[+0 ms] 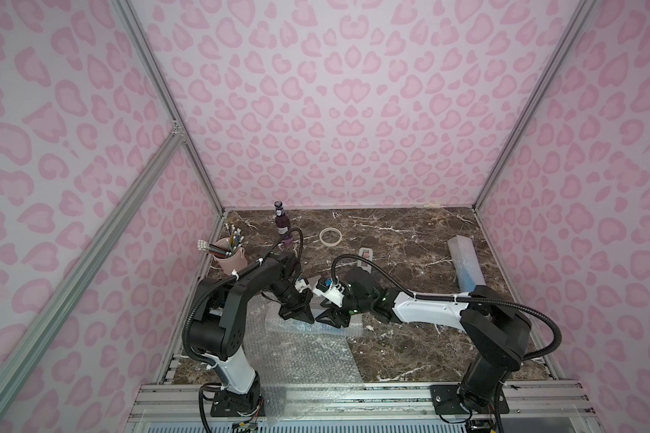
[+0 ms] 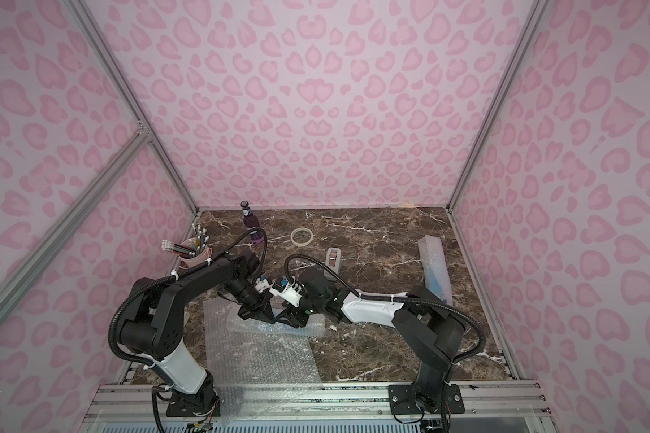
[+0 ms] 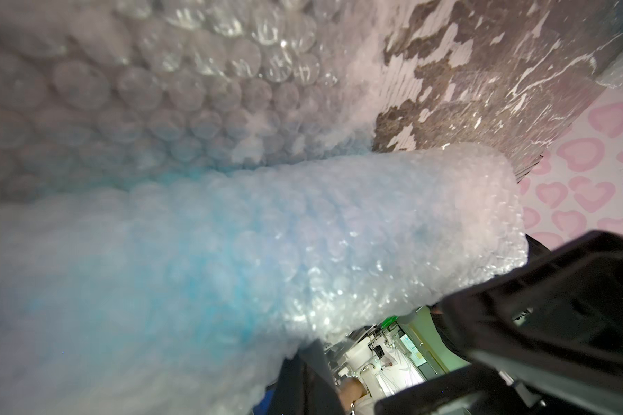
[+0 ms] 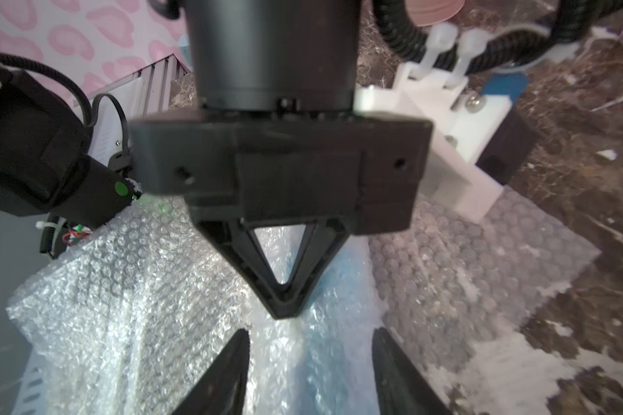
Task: Wrap wine bottles in bubble wrap
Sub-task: Stick the tape on the bubble wrap.
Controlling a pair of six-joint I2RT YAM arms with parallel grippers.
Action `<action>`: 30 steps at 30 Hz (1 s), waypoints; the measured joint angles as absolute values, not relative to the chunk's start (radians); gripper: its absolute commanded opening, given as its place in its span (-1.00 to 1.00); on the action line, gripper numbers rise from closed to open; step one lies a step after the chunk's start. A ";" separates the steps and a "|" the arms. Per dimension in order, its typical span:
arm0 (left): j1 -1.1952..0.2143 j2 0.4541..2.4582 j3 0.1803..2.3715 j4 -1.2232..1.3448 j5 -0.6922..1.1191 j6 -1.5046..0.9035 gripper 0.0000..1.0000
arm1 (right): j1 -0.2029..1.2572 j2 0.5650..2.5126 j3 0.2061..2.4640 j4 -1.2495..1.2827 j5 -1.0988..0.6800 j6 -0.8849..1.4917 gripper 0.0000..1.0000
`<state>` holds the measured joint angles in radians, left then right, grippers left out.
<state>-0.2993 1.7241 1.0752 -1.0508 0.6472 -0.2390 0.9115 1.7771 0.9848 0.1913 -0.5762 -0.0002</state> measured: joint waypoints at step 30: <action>-0.301 1.683 1.047 -1.011 0.629 -0.242 -0.74 | 0.863 1.934 1.021 0.293 -0.621 0.242 -0.24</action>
<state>-0.3008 1.6833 1.0466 -1.0115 0.6292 -0.2420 0.8627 1.9335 1.0214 0.2928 -0.6209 0.2420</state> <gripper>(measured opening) 0.114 0.382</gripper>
